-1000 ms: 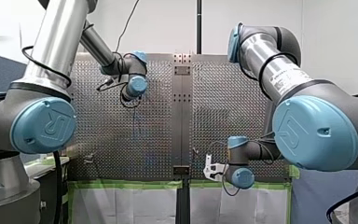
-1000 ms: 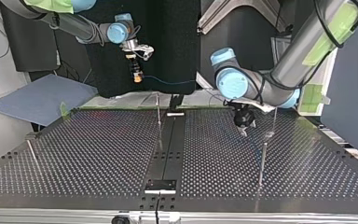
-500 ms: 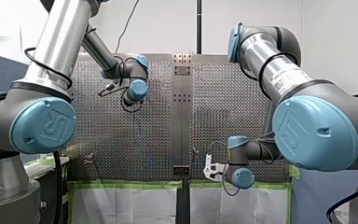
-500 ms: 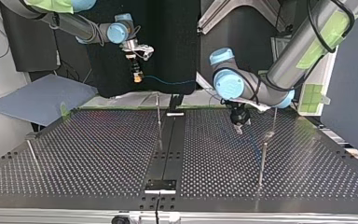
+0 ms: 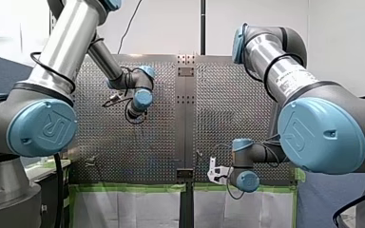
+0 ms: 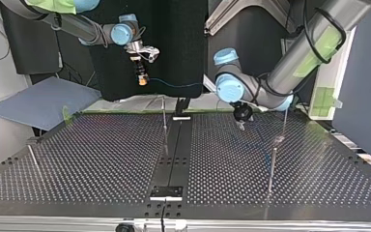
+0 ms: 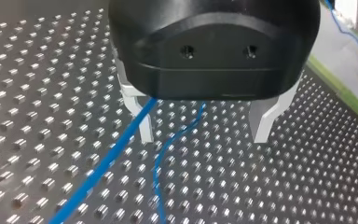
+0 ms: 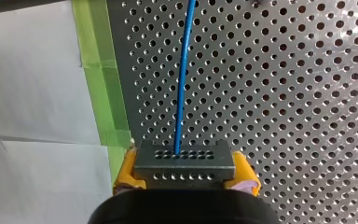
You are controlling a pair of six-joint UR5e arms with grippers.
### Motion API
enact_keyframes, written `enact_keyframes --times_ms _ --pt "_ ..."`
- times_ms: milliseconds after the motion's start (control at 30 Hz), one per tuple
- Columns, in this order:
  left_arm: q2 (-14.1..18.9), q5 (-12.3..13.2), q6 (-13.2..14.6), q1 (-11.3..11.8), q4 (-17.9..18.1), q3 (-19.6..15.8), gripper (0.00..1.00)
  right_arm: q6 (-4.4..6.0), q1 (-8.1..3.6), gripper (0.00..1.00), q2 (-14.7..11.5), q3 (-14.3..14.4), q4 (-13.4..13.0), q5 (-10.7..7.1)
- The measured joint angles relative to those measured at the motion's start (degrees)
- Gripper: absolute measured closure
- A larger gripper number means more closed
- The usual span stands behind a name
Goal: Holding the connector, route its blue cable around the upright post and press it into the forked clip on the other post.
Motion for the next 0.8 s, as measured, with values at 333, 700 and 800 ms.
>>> enact_keyframes --times_ms 333,700,800 --pt "-0.7 0.3 -0.4 -0.1 -0.1 0.0 0.0 -0.02 0.02 1.0 0.0 0.0 0.0 0.0" --pt "-3.5 -0.9 0.0 -0.1 0.2 0.0 0.0 -0.02 0.03 1.0 0.0 0.0 0.0 0.0" --pt "-4.9 -1.2 0.1 -0.1 0.7 0.1 0.0 -0.01 0.04 1.0 0.0 0.0 0.0 0.0"
